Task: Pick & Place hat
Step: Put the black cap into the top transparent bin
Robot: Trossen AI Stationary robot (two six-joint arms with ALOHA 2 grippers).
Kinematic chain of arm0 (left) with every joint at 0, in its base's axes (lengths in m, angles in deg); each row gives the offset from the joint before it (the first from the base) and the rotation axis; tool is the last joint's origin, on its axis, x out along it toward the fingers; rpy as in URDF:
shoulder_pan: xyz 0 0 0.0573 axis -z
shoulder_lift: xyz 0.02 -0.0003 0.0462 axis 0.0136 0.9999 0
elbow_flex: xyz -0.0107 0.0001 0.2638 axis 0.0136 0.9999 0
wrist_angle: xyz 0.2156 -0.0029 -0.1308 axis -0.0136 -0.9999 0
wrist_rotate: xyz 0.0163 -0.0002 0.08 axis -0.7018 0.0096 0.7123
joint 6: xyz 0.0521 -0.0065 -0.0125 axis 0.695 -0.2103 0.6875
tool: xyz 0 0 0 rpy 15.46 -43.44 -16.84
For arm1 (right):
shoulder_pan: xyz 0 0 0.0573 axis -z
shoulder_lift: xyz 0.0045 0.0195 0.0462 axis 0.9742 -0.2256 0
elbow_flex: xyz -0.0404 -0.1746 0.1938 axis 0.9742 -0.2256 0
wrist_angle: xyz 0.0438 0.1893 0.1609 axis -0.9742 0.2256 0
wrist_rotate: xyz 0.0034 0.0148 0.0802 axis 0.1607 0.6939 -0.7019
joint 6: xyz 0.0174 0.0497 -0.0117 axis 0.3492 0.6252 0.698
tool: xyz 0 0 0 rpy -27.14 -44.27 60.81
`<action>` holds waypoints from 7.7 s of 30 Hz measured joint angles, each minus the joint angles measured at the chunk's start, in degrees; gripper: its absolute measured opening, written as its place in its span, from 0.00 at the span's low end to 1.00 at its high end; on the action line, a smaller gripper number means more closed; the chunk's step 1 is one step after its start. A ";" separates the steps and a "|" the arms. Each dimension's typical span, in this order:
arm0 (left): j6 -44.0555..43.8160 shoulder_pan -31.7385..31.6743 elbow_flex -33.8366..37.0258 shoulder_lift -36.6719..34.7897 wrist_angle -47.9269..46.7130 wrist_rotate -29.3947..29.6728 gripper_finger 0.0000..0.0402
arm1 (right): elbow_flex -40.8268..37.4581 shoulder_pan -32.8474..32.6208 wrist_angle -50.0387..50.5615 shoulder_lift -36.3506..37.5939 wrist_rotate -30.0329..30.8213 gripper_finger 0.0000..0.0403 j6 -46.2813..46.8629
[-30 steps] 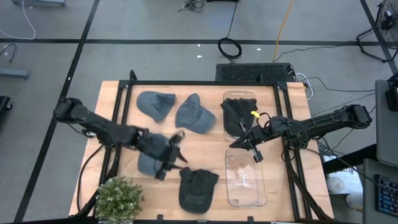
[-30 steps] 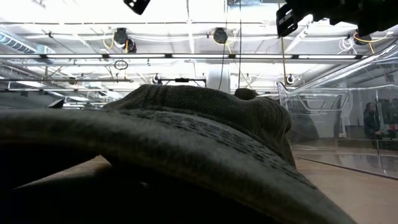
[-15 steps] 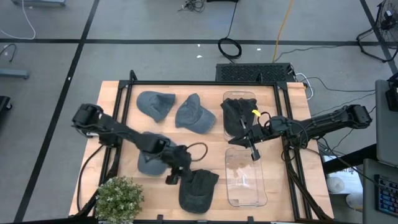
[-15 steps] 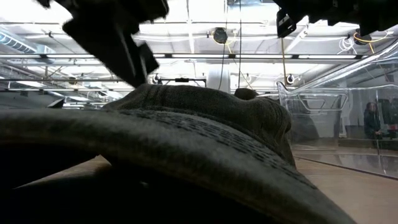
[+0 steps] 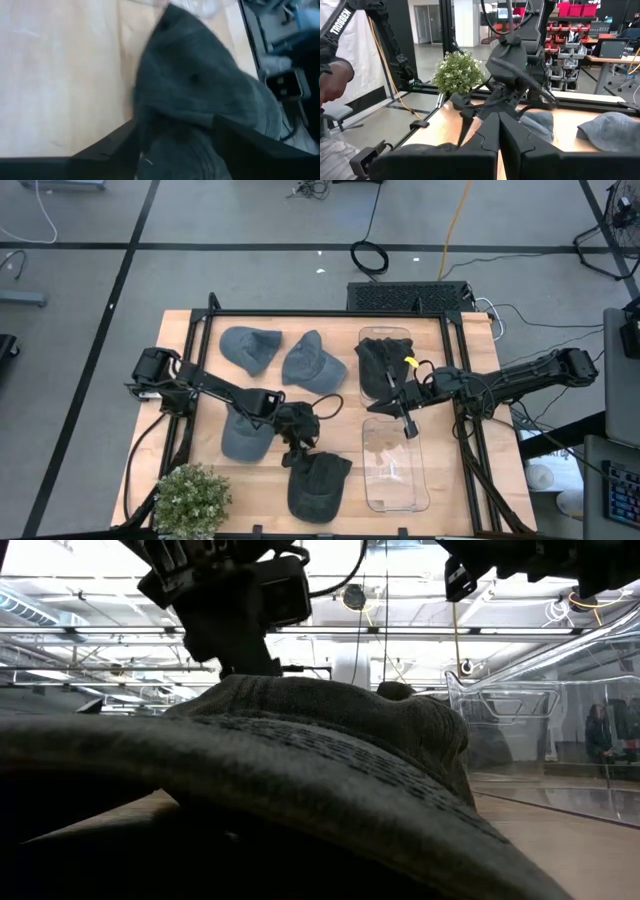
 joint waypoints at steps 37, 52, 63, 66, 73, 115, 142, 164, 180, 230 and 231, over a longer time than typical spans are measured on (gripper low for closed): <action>5.87 -1.79 0.17 8.17 6.75 -9.35 0.05 | 0.02 0.02 1.68 0.00 0.17 0.00 1.05; 26.77 -4.31 0.00 -24.26 7.54 16.55 0.02 | 0.02 2.36 6.08 9.31 0.63 0.00 0.97; 28.11 -18.58 0.02 -23.49 15.99 8.67 0.02 | 0.02 2.29 8.90 17.18 3.44 0.00 1.02; 28.98 -18.93 0.09 -23.12 16.17 7.15 0.02 | 0.02 2.30 12.93 17.80 8.48 0.01 2.95; 32.34 -16.59 0.04 -23.27 16.95 7.90 0.02 | 0.02 2.32 18.42 14.95 15.45 0.16 1.93; 24.76 -17.38 0.02 -27.56 12.85 16.78 0.54 | 0.00 10.28 2.53 3.92 2.67 0.00 10.92; 23.91 -17.25 0.02 -38.31 -6.44 16.62 0.95 | -0.02 10.54 34.96 29.59 7.37 0.00 14.03; 24.10 -17.27 0.02 -38.31 -7.57 16.62 0.95 | -2.16 11.32 51.64 30.40 15.08 0.00 16.20; 23.21 -17.26 0.04 -38.31 -7.66 16.62 0.95 | -15.27 11.23 25.08 29.49 3.98 0.00 27.14; 22.46 -17.27 0.07 -38.31 -10.35 16.63 0.95 | -2.79 11.23 48.74 28.20 26.89 0.42 29.95; 22.58 -17.27 0.07 -38.31 -10.42 16.62 0.95 | -1.61 11.23 50.55 27.88 27.23 0.41 29.99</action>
